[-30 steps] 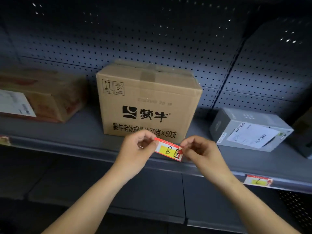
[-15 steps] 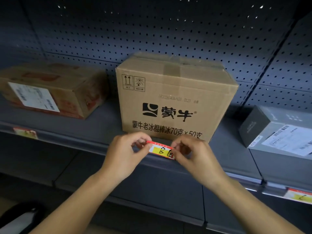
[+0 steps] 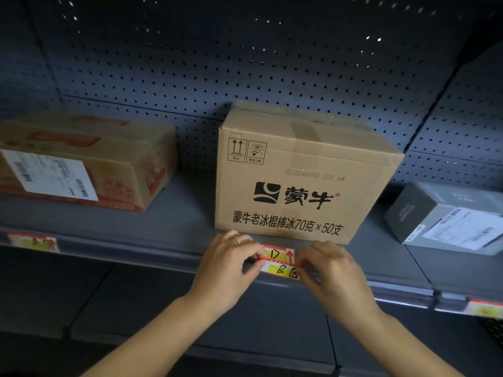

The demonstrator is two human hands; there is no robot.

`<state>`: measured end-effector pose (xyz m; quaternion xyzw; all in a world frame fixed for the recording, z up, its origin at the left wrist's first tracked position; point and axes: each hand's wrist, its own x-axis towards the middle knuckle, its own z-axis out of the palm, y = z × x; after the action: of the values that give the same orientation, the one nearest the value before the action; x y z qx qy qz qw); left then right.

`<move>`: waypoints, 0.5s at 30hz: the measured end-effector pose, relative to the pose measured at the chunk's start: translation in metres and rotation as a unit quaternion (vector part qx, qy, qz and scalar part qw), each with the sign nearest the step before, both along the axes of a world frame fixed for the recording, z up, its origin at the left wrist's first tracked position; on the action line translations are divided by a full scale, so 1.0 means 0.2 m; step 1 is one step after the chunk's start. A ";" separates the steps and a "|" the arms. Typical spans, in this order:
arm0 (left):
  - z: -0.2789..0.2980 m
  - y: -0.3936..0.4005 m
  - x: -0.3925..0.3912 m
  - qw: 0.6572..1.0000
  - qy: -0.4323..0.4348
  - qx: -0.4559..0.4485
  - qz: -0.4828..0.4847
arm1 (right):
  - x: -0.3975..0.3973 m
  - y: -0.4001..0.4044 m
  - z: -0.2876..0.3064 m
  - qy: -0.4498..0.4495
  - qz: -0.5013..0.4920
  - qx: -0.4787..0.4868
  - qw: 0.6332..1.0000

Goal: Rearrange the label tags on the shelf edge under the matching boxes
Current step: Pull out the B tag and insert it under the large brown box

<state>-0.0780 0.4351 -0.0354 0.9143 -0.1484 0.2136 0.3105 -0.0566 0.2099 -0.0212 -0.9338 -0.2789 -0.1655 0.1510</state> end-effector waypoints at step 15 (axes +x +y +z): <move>-0.01 0.04 0.04 0.999 -0.006 -0.033 -0.037 | -0.07 0.06 0.04 -0.001 -0.061 0.019 0.998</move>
<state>-0.0690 0.4428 -0.0383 0.8964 -0.1767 0.2118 0.3469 -0.0716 0.2218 -0.0123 -0.9458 -0.2188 -0.1809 0.1576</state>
